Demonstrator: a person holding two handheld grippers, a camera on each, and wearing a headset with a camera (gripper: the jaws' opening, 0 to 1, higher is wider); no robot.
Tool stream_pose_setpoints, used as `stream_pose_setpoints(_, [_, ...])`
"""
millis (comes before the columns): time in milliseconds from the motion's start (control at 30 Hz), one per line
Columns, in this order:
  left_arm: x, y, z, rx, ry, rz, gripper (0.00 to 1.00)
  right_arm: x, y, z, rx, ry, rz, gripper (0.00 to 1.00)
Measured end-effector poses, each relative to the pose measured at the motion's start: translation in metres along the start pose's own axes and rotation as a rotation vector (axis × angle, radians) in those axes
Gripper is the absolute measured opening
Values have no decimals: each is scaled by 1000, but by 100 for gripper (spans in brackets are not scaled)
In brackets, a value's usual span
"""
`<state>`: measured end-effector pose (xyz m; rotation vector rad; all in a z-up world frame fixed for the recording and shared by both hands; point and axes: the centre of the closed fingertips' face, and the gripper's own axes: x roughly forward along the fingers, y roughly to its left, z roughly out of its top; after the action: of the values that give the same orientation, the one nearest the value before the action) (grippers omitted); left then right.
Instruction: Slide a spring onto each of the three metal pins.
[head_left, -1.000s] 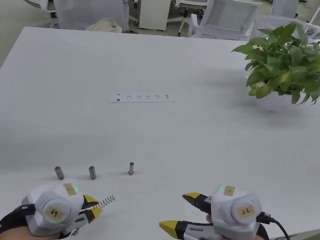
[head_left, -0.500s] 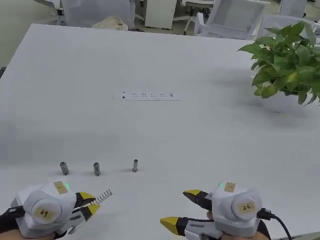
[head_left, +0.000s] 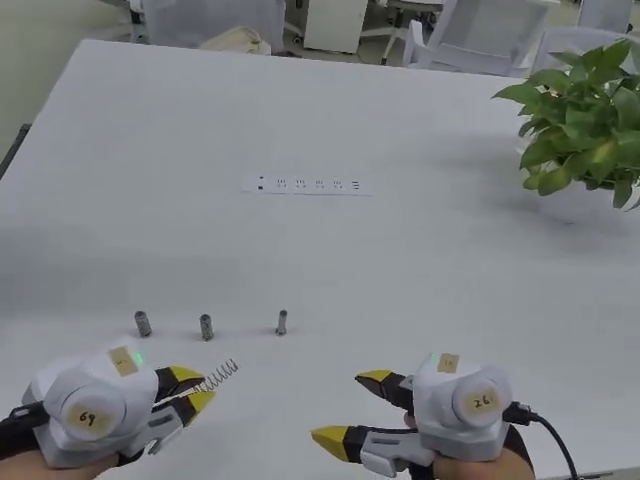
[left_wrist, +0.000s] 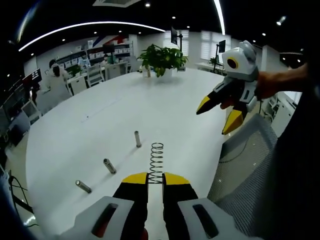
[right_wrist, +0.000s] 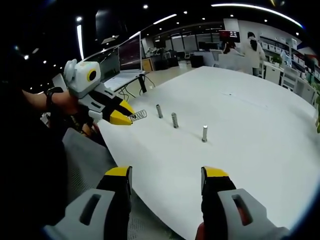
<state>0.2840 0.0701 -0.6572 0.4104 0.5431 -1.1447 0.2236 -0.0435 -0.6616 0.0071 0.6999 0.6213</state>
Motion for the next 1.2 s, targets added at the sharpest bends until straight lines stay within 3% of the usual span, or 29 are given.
stream_pose_setpoints(333, [-2,-8,14,46,-21,-12,3,8,12,7,-35,0,50,52])
stream_pose_setpoints(800, [2,-24,18,83,-22,-54,3,15,23,19,-54,-23,96,47])
stream_pose_setpoints(1200, [6,-46,19,140,-12,-115,3,21,38,27,-60,-47,147,39])
